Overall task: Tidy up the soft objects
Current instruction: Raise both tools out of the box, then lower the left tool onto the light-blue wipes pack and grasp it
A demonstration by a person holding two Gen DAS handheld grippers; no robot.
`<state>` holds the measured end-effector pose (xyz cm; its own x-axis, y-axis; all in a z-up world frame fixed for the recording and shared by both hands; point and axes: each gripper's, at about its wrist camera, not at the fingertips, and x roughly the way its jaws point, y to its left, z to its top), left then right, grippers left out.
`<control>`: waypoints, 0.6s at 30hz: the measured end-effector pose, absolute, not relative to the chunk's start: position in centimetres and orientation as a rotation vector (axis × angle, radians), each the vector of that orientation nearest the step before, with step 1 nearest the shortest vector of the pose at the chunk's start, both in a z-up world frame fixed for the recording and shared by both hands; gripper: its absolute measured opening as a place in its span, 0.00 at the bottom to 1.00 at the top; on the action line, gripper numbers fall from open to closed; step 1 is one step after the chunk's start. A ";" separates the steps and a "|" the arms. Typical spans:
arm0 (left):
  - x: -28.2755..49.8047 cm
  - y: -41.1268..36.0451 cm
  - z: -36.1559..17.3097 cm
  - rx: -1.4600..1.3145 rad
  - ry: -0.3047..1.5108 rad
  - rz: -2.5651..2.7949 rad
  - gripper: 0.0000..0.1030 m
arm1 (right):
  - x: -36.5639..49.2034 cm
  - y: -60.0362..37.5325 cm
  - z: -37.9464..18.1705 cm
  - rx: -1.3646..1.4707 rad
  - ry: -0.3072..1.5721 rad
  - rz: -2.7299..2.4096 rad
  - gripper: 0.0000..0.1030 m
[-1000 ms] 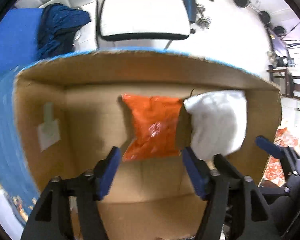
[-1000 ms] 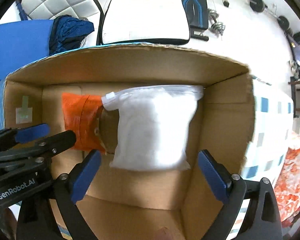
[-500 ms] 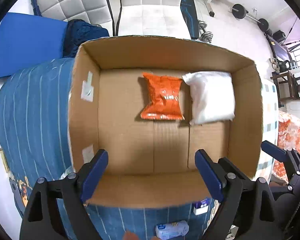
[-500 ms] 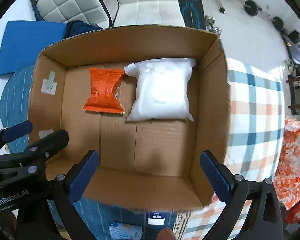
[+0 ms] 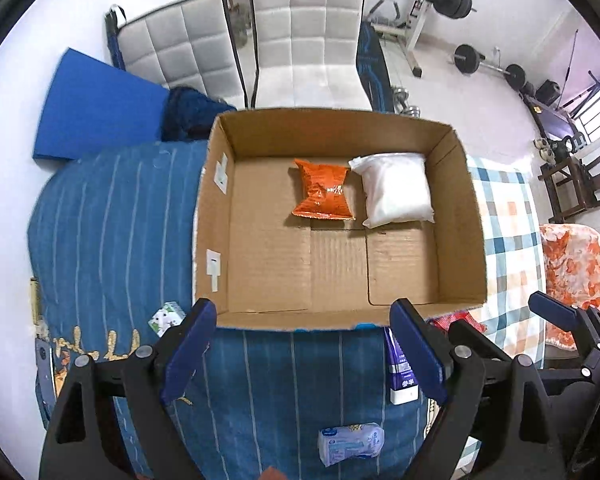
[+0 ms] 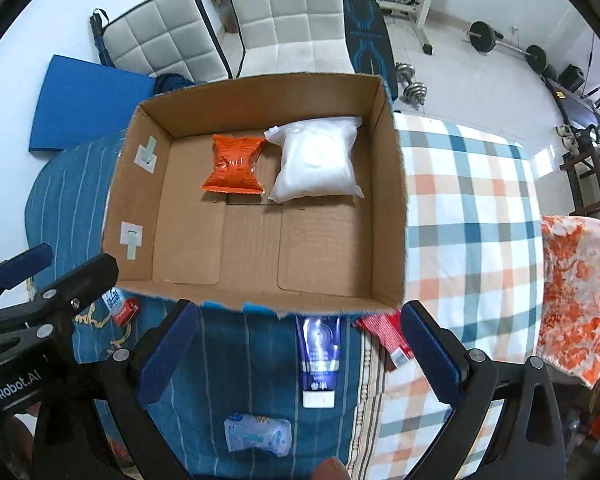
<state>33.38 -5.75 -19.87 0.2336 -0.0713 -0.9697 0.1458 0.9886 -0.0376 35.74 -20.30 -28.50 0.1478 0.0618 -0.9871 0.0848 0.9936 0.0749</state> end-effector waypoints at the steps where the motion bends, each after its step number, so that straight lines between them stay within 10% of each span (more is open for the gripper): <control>1: 32.9 -5.7 -19.4 0.066 1.312 -0.146 0.86 | 35.2 -20.4 -28.0 0.125 1.417 -0.017 1.00; 18: 26.8 -6.1 -14.1 0.073 1.161 -0.166 0.86 | 28.3 -22.1 -22.1 0.173 1.316 0.002 1.00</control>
<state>26.81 -6.13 -14.15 0.3876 -0.0927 -0.9171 0.1678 0.9854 -0.0287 28.33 -22.06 -22.13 0.2535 0.0996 -0.9622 0.0969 0.9871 0.1277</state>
